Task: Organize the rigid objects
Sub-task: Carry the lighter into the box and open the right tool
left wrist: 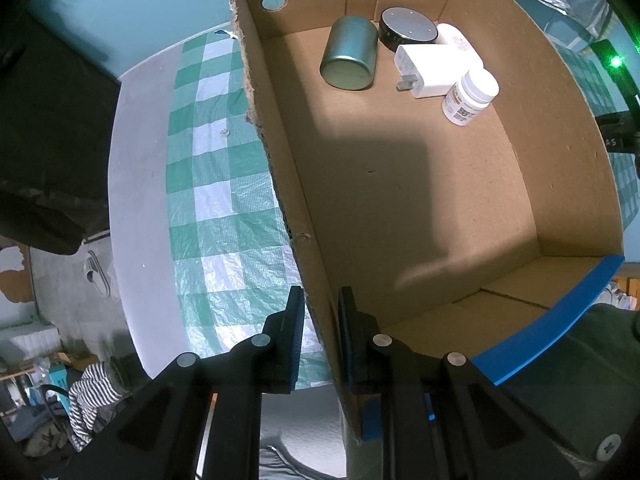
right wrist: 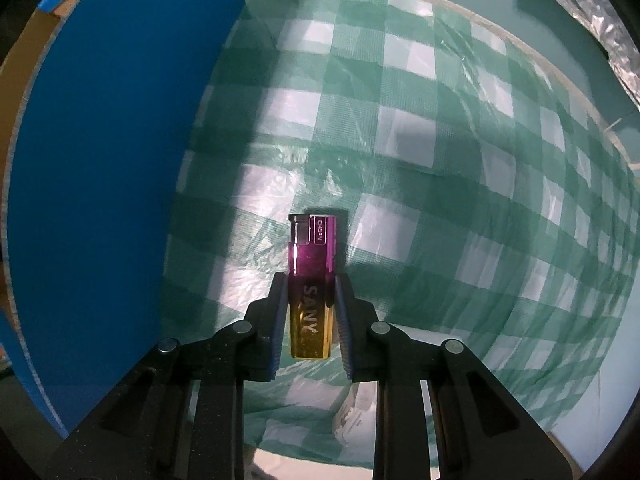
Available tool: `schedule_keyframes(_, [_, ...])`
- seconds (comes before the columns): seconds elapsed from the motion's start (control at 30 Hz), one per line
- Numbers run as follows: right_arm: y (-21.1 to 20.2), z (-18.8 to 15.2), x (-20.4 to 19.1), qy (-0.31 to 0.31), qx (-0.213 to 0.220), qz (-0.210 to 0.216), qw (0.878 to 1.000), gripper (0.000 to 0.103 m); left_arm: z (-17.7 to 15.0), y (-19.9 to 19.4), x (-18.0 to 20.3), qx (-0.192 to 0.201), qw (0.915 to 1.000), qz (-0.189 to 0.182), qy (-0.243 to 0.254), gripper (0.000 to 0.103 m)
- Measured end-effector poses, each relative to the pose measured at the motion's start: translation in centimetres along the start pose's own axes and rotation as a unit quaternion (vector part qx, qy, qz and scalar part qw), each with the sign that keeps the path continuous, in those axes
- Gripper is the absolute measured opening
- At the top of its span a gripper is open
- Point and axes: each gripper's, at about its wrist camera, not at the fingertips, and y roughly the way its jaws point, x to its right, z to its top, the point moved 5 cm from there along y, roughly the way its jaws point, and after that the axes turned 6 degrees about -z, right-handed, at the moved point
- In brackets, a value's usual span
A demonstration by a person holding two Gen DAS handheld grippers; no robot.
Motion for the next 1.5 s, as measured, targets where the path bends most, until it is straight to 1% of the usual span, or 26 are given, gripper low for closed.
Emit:
schedule_keyframes(0.17, [-1.4,0.6,0.8,-0.007,0.010,0.011,1.000,0.022,0.0,0.0,0.1,0.001,1.0000,0.000,0.002,0.017])
schedule_keyframes(0.33, [-2.9,0.9,1.3,-0.009,0.028,0.017,0.999,0.022,0.0,0.0,0.1,0.001,1.0000,0.000,0.001,0.017])
schedule_keyframes(0.53, [-6.0,1.6,1.1,-0.022,0.049,0.022,0.998,0.022,0.0,0.0,0.1,0.001,1.0000,0.000,0.002,0.017])
schedule_keyframes(0.77, [-9.4,3.2,-0.8,-0.048,0.072,0.030,0.996,0.022,0.1,-0.1,0.1,0.000,1.0000,0.001,0.003,0.017])
schedule_keyframes(1.0, [-12.3,4.8,-4.3,-0.083,0.098,0.050,0.990,0.022,0.2,-0.1,0.1,0.001,1.0000,0.002,0.005,0.017])
schedule_keyframes(1.17, [-12.7,5.2,-6.7,-0.112,0.101,0.062,0.987,0.022,0.3,-0.1,0.0,0.003,1.0000,0.000,0.003,0.017])
schedule_keyframes(1.3, [-12.1,5.1,-8.5,-0.139,0.094,0.062,0.984,0.022,0.3,-0.1,-0.2,0.003,1.0000,-0.001,0.003,0.017])
schedule_keyframes(1.5, [-10.7,5.0,-9.5,-0.142,0.082,0.060,0.985,0.022,0.4,-0.1,-0.3,0.003,1.0000,0.000,0.003,0.017])
